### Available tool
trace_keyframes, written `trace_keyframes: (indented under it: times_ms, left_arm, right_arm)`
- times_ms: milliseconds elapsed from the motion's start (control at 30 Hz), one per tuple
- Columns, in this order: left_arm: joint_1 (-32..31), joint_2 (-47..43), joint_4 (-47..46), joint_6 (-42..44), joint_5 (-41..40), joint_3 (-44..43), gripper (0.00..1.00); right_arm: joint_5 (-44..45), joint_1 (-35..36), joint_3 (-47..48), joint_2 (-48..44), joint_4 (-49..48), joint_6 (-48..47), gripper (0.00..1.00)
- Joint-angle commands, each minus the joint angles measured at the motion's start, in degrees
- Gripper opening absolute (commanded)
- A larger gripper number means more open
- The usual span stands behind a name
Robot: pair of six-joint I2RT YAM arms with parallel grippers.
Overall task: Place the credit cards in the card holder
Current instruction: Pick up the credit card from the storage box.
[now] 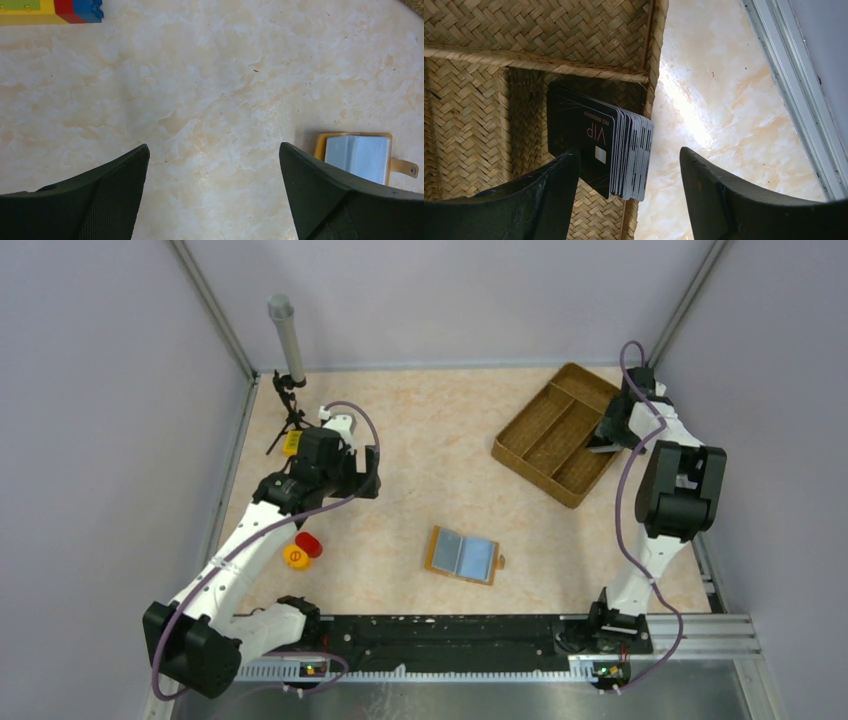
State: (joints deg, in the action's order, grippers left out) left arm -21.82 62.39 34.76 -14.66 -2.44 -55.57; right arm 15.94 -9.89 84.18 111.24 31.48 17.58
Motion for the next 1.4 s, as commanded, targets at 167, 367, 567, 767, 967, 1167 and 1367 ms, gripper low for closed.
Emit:
trace_keyframes:
  times_ms: [167,367,567,767,967,1167,1367]
  left_arm:
    - [0.2,-0.3,-1.5,1.0,0.4,0.6,0.99]
    - [0.2,-0.4,-1.6,1.0,0.4,0.7,0.99]
    - [0.1,-0.4,-1.7,1.0,0.3,0.9,0.99]
    - [0.1,-0.1,-1.7,1.1,0.7,0.9,0.99]
    - [0.2,0.1,-1.7,1.1,0.4,0.9,0.99]
    - [0.2,0.4,-1.8,1.1,0.6,0.9,0.99]
    - [0.1,0.3,-1.8,1.1,0.6,0.9,0.99]
  right_arm:
    - [2.6,-0.9,-0.1,-5.7,1.2,-1.0,0.67]
    - [2.6,-1.0,-0.7,-6.8,1.3,-1.1,0.60]
    - [1.8,-0.9,-0.4,-5.8,1.1,-1.3,0.47]
    - [-3.0,-0.9,0.5,-4.2,-0.9,-1.8,0.60]
    - [-2.6,-1.0,2.1,0.0,0.2,-1.7,0.69]
    - [-1.6,-1.0,1.9,1.3,1.1,-1.5,0.69]
    - [0.7,-1.0,0.0,-2.3,1.4,-1.4,0.64]
